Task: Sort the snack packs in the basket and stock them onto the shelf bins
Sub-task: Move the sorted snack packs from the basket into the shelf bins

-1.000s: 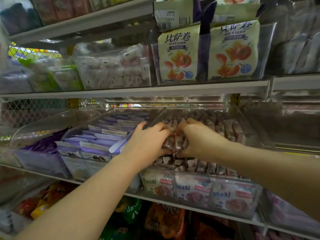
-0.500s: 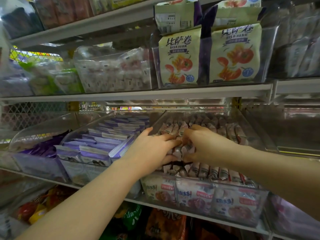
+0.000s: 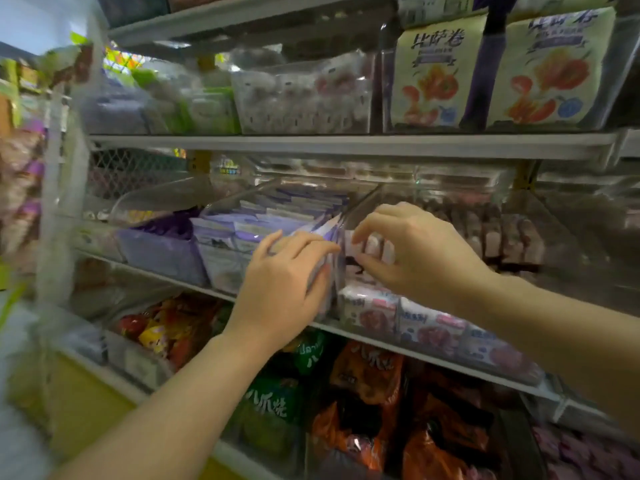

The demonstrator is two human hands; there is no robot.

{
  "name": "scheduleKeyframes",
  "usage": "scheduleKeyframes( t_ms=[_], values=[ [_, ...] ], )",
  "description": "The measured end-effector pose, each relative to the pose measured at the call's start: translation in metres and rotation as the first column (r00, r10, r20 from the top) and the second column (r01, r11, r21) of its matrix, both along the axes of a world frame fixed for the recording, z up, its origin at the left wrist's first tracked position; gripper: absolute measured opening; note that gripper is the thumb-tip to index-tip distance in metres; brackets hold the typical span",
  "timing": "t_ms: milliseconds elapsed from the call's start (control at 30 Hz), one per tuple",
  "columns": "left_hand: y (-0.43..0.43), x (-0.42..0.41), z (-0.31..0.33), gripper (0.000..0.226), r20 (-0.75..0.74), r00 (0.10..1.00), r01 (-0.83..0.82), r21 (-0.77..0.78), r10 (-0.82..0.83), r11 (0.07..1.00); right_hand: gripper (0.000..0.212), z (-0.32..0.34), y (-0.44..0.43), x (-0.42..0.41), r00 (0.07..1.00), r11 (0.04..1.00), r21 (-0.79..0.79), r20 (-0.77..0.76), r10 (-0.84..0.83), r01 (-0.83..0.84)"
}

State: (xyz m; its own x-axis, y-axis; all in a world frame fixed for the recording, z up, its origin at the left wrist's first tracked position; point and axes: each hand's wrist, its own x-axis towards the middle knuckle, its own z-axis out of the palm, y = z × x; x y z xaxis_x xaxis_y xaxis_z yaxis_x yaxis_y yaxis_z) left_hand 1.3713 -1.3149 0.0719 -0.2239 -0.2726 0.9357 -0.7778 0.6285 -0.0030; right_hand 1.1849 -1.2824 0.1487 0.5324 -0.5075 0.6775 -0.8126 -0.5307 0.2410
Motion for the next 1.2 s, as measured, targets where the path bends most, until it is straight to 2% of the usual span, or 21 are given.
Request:
scheduleKeyframes(
  t_ms=[167,300,367,467,567,700,767,800,867,933,1000,1067,1133,1200],
  values=[
    [0.026,0.082,-0.096,0.024,-0.115,0.975,-0.18,0.094,0.19,0.979,0.019,-0.079,-0.003,0.088,0.964,0.962,0.136,-0.09,0.252,-0.239],
    [0.066,0.156,-0.186,0.026,-0.14,0.921,-0.3,0.339,0.364,0.891,0.019,-0.162,-0.016,0.167,0.9,0.885,0.31,-0.157,0.407,-0.347],
    [0.089,0.196,-0.229,0.029,-0.112,0.883,-0.332,0.536,0.455,0.776,0.023,-0.205,-0.022,0.207,0.851,0.827,0.417,-0.196,0.487,-0.377],
    [0.119,0.256,-0.287,0.024,-0.061,0.827,-0.283,0.814,0.558,0.508,0.027,-0.268,-0.028,0.266,0.75,0.725,0.574,-0.268,0.605,-0.38],
    [0.141,0.305,-0.34,0.027,0.019,0.756,-0.256,0.928,0.655,0.269,0.03,-0.328,-0.032,0.32,0.658,0.635,0.697,-0.311,0.686,-0.333],
    [0.156,0.343,-0.403,0.03,0.052,0.696,-0.125,0.991,0.716,0.05,0.033,-0.402,-0.035,0.379,0.583,0.547,0.812,-0.348,0.734,-0.203],
    [0.155,0.353,-0.429,0.042,0.1,0.714,-0.067,0.995,0.693,-0.075,0.033,-0.437,-0.035,0.399,0.565,0.504,0.853,-0.352,0.746,-0.134],
    [0.154,0.357,-0.44,0.048,0.15,0.739,-0.048,0.984,0.656,-0.171,0.032,-0.455,-0.035,0.406,0.561,0.479,0.872,-0.345,0.752,-0.106],
    [0.15,0.362,-0.46,0.055,0.258,0.82,-0.044,0.919,0.511,-0.393,0.031,-0.49,-0.035,0.413,0.56,0.412,0.91,-0.32,0.764,-0.042],
    [0.147,0.363,-0.478,0.06,0.328,0.882,-0.095,0.828,0.338,-0.553,0.036,-0.525,-0.032,0.414,0.564,0.317,0.946,-0.294,0.771,0.058],
    [0.145,0.365,-0.492,0.061,0.376,0.901,-0.165,0.757,0.216,-0.632,0.043,-0.554,-0.026,0.414,0.56,0.227,0.962,-0.274,0.782,0.154],
    [0.142,0.365,-0.503,0.069,0.419,0.896,-0.227,0.712,0.144,-0.664,0.052,-0.58,-0.019,0.418,0.553,0.177,0.966,-0.253,0.794,0.188],
    [0.141,0.366,-0.514,0.09,0.438,0.893,-0.275,0.713,0.103,-0.645,0.069,-0.602,-0.01,0.424,0.573,0.157,0.971,-0.234,0.785,0.181],
    [0.141,0.369,-0.525,0.115,0.434,0.896,-0.269,0.689,0.087,-0.673,0.09,-0.62,-0.002,0.429,0.607,0.151,0.972,-0.231,0.76,0.181]
  ],
)
